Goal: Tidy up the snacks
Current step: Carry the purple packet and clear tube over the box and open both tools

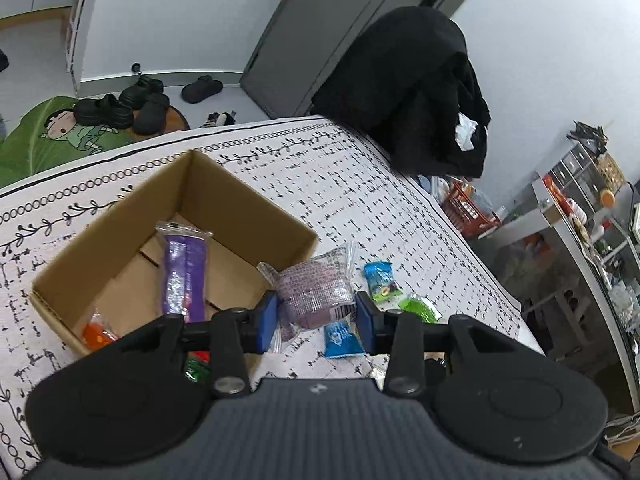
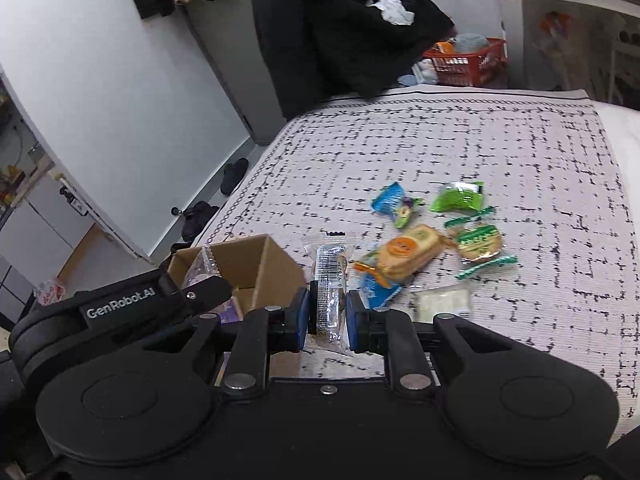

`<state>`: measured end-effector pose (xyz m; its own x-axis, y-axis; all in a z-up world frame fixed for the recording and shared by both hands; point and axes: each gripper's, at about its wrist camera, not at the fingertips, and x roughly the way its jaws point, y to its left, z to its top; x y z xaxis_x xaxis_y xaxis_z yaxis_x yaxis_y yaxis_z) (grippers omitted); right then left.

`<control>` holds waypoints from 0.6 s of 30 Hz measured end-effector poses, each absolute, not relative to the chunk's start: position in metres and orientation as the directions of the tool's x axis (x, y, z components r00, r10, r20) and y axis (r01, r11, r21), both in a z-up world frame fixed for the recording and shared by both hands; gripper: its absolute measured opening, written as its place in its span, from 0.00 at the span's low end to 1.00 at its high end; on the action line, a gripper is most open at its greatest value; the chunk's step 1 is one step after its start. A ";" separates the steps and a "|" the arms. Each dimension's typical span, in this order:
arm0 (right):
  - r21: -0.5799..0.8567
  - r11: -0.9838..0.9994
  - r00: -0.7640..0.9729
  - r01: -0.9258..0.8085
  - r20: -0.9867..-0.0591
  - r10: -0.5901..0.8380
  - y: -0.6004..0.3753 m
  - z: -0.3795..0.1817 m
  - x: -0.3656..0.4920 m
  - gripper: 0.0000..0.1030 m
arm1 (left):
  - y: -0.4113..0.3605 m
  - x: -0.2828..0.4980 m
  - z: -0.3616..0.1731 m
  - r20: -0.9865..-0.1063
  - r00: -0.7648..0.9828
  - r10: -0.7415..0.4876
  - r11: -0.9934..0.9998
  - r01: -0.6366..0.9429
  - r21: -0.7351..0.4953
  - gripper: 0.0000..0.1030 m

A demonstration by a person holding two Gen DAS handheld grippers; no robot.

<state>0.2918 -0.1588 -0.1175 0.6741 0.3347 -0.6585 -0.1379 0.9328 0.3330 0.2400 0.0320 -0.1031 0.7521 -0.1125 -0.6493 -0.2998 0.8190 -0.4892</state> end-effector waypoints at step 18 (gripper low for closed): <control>0.276 0.939 0.671 -0.205 -0.660 0.340 -0.092 -0.117 0.290 0.19 | 0.086 0.227 -0.109 -0.668 0.740 -0.086 0.765 -0.380 -0.520 0.39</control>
<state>0.2897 -0.0916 -0.1174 0.6705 0.3397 -0.6595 -0.2045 0.9392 0.2758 0.2272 0.0862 -0.1093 0.7396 -0.0858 -0.6676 -0.3802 0.7652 -0.5195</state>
